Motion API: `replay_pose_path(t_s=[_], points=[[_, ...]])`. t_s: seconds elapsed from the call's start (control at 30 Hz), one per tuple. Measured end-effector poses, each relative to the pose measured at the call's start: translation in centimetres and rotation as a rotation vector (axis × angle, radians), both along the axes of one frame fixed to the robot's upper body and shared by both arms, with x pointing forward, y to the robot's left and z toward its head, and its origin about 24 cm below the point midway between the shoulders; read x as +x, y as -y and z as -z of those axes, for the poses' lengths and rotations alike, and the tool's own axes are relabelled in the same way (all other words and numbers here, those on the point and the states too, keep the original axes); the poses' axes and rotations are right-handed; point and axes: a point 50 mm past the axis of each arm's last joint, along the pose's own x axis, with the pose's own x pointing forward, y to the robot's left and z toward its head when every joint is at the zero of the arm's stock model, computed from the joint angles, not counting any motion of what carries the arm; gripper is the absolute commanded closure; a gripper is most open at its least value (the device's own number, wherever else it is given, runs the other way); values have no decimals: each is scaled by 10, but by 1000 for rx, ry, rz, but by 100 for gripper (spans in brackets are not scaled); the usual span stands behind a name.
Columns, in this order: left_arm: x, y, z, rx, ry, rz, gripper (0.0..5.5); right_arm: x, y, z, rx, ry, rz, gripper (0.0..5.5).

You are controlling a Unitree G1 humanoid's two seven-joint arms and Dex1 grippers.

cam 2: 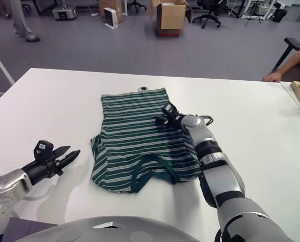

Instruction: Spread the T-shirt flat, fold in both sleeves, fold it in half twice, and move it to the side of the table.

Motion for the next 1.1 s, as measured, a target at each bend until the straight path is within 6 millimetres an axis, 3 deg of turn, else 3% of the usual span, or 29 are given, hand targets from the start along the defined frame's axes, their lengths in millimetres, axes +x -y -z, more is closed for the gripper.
replay_pose_path(t_s=[0.17, 0.47, 0.63, 0.77, 0.97, 1.1], points=[[8, 33, 14, 26, -31, 83, 298, 0, -2, -2, 1, 24, -27, 322], [13, 46, 19, 35, -36, 115, 298, -1, -2, 0, -4, 31, -29, 322], [12, 52, 17, 197, -38, 210, 298, 0, -4, 0, -39, 46, -52, 322], [12, 28, 5, 446, -16, 309, 298, -1, -6, 1, -54, 55, -60, 322], [25, -11, 0, 671, 23, 256, 298, -3, -8, 1, -95, 88, -107, 322], [22, -33, -12, 663, 6, 337, 298, -8, -12, 1, -79, 122, -156, 322]])
